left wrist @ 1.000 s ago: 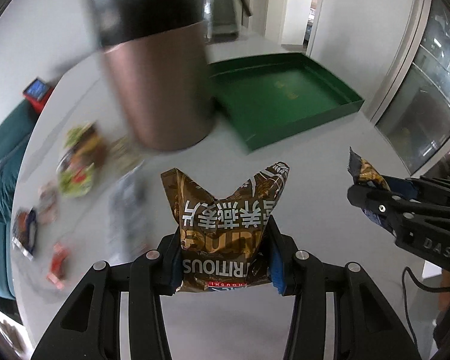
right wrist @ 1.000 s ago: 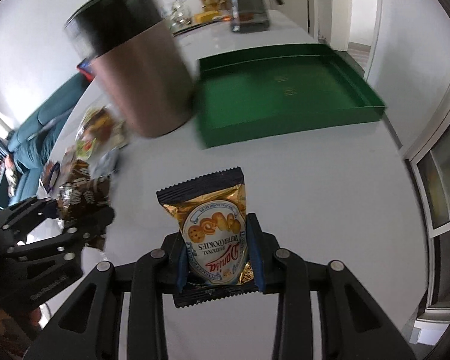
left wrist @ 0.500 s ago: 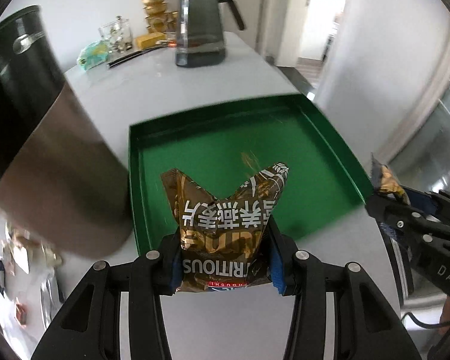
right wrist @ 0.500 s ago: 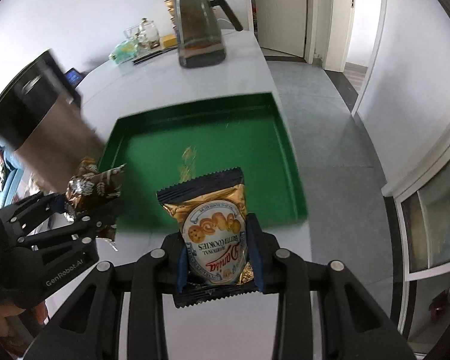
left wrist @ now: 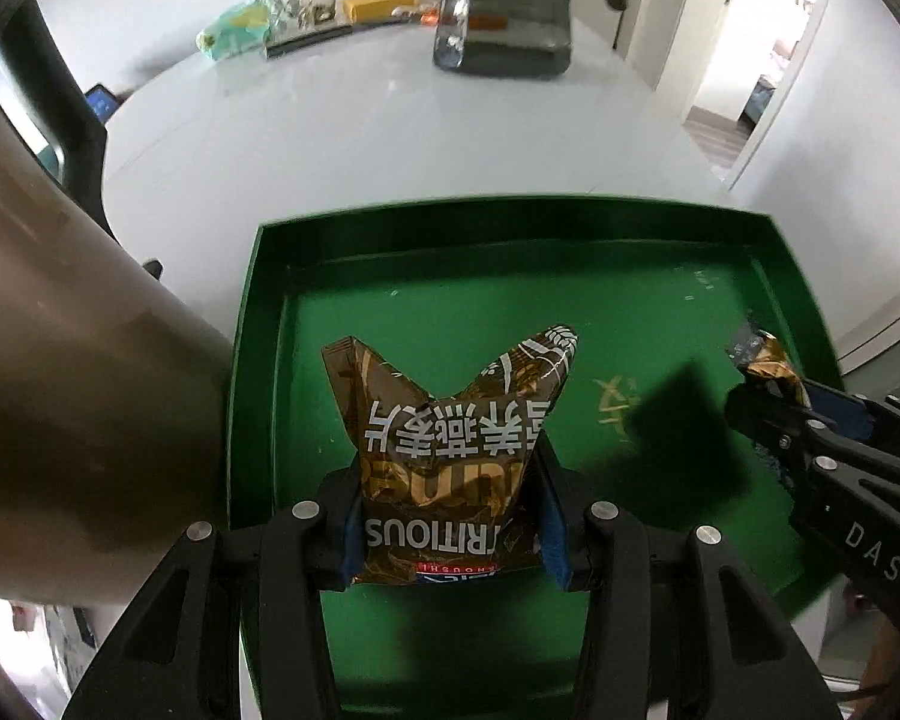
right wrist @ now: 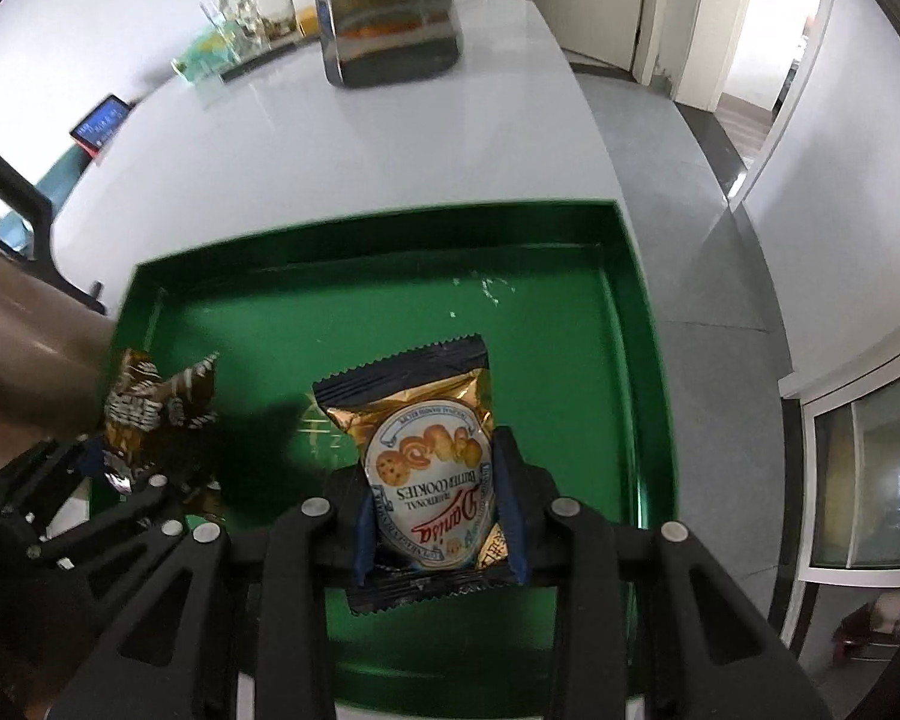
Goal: Organize snacks
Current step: 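Carry the brown bag and Danisa packet with both grippers over the green tray, then open both grippers to drop the two packets into the green tray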
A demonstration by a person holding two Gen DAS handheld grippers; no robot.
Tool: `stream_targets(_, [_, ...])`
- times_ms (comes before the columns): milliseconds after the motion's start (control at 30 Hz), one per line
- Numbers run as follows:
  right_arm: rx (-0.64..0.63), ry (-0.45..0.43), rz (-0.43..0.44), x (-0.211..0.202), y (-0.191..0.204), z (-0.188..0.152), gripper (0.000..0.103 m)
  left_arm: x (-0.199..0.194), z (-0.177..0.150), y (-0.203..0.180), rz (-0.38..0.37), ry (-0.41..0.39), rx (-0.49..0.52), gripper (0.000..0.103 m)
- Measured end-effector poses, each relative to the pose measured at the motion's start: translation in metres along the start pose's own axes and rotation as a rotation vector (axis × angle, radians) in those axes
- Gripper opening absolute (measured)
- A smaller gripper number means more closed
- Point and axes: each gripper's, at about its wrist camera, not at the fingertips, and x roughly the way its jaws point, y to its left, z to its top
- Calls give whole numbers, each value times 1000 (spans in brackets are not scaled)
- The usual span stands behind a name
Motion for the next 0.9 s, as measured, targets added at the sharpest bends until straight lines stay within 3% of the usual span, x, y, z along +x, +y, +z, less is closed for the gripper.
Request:
stream_targets(233, [-7, 27, -27, 11, 0, -4, 6, 7, 4, -3, 22, -1, 5, 41])
stream_targets(367, [-14, 27, -60, 13, 3, -6, 14, 5, 1, -5, 42, -26, 15, 41])
stream_targets(533, [-22, 23, -84, 13, 4, -5, 17, 3, -1, -6, 37, -19, -2, 44])
stream_targets(700, [5, 13, -58, 10, -2, -8, 43, 5, 4, -1, 22, -2, -8, 45])
stream_targets(833, [31, -2, -39, 4, -9, -7, 53, 5, 4, -3, 30, 4, 7, 48])
stream_targets(867, [37, -7, -37, 2, -10, -7, 67, 4, 3, -3, 34, 3, 10, 51])
stream_targets(900, [40, -8, -40, 1, -12, -6, 75, 4, 2, -3, 36, 3, 11, 53])
